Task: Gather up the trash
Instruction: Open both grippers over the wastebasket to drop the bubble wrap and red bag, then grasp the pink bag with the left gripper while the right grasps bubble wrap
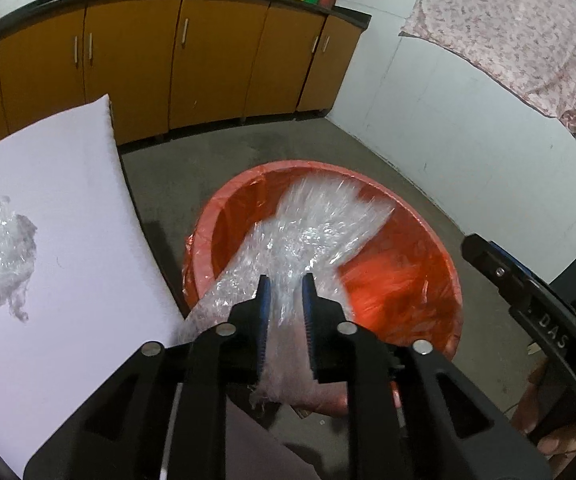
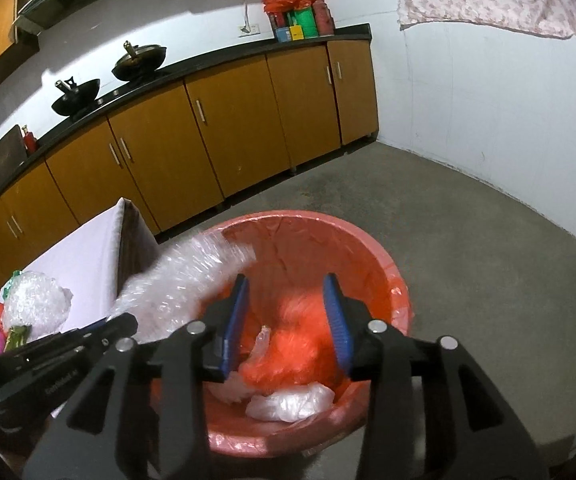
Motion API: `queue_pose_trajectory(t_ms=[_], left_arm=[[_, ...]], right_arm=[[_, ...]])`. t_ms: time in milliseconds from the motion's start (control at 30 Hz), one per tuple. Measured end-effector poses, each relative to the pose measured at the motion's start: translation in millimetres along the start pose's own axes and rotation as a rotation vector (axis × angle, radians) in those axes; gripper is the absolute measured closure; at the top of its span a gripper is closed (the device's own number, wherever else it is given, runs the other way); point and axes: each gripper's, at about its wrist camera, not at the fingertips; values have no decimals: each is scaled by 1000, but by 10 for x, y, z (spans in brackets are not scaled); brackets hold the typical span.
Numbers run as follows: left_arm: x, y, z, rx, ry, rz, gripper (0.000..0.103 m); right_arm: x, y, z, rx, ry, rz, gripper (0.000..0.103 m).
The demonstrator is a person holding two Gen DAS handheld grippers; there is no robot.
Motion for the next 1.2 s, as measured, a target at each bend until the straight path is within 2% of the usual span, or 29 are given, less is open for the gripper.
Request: queue_pose_trajectory(t_ms=[167,367,600,767,900,1033,1200], left_arm=[[-31,-51,29,6,-17,-6,66],[-98,-248,138,52,-30,-39,53],[-244,-660,409,147,-54,-99,48],[-380,-1145,708,282,-74,-195,44],[-541,-1580,1083,456,-97,-275,37],[-705,-1942,1587,638,-163,-307,33],[-824,-2061,2061,654,-275,-269,33]], right_arm=[[-91,-14,-79,-14,23,17,60],[-167,-74,-81,-21,34,27,54],[-256,-208,135,19,2,23,50],[-320,-303,428,72,-39,29,50],[-371,-370,734,121,-86,33,50],[-405,-402,1061,168,-125,44,50],[-514,-463,1491,230,-177,63,50]])
Point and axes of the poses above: each gripper's, at about its wrist camera, not at the fingertips, and y roughly the way its jaws point, z to its left, x to its top, and after that the axes turned 8 degrees about -x, right-handed
